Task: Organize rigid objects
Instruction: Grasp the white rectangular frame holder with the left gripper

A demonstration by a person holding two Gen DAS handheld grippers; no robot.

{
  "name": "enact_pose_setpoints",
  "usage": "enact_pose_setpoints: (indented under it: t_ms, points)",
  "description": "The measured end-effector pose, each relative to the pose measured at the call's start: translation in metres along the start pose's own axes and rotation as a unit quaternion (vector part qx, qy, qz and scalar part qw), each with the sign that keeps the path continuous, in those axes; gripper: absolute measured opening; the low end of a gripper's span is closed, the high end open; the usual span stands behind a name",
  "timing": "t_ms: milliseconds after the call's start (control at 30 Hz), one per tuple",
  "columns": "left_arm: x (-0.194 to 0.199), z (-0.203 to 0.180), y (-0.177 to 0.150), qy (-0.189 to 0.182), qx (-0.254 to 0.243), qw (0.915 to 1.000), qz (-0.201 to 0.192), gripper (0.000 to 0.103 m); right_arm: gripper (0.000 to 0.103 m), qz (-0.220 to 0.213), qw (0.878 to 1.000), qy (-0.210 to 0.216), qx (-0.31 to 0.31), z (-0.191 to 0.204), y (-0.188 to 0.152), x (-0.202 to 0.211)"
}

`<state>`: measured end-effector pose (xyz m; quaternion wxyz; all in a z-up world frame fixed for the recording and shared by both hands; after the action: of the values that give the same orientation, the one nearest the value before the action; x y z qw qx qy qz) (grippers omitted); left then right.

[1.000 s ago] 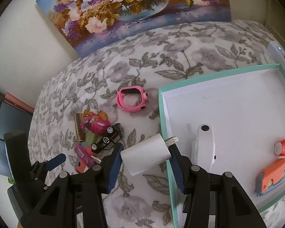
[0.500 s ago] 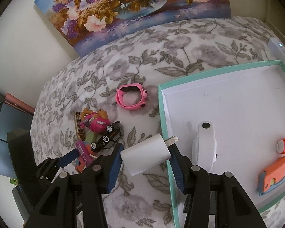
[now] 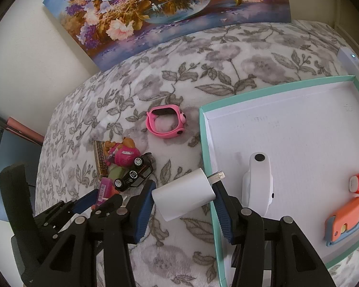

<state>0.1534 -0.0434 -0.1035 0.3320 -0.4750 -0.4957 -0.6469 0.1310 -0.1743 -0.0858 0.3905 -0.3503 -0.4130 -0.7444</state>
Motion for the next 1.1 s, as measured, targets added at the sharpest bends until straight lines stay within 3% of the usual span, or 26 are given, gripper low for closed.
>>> enact_pose_setpoints:
  t_ms: [100,133,167,200,400,800,900,933,1033,1100]
  points:
    - [0.007,0.004,0.002,-0.002,0.009,0.9999,-0.009,0.037,0.052,0.0,1.0,0.0,0.0,0.0,0.0,0.0]
    - [0.01,0.007,0.003,-0.001,0.013,0.9998,-0.012,0.029,0.052,0.0,1.0,0.0,0.0,0.0,0.0,0.0]
    - [0.011,0.008,0.004,-0.002,0.017,0.9998,-0.013,0.007,0.052,0.0,1.0,0.0,0.001,0.0,0.0,0.0]
    - [0.012,0.01,0.004,-0.002,0.021,0.9997,-0.013,0.005,0.052,0.0,1.0,0.0,0.0,0.0,0.0,0.0]
    - [0.003,0.013,-0.001,0.001,0.03,0.9995,0.011,0.005,0.052,0.0,1.0,0.0,0.001,0.0,0.0,0.001]
    - [0.02,0.012,-0.003,-0.001,0.029,0.9995,0.007,0.005,0.052,0.004,1.0,-0.005,0.0,0.0,-0.008,0.005]
    - [0.019,0.005,-0.007,0.002,0.022,0.9997,0.015,0.008,0.052,0.004,1.0,-0.007,0.002,0.001,-0.013,0.01]
    - [0.018,0.003,-0.008,0.002,0.02,0.9996,0.017,0.013,0.052,0.004,1.0,-0.007,0.003,0.001,-0.015,0.011]
    - [0.017,-0.004,-0.011,0.002,0.013,0.9996,0.023,0.044,0.052,0.006,1.0,-0.007,0.0,0.0,-0.02,0.015]
    - [0.017,-0.01,-0.013,-0.001,0.006,0.9997,0.024,0.046,0.052,0.005,1.0,-0.008,-0.002,-0.001,-0.022,0.019]
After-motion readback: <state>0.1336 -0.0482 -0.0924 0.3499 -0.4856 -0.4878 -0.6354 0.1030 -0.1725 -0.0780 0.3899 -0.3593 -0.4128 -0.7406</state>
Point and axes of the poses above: each gripper's, at about its wrist camera, not at the fingertips, and x roughly against the way its jaws point, z to its left, y to its top, the point moved 6 cm from there along -x, roughly the way its jaws point, and after that the axes turned 3 degrees about y, right-handed, at the moved point
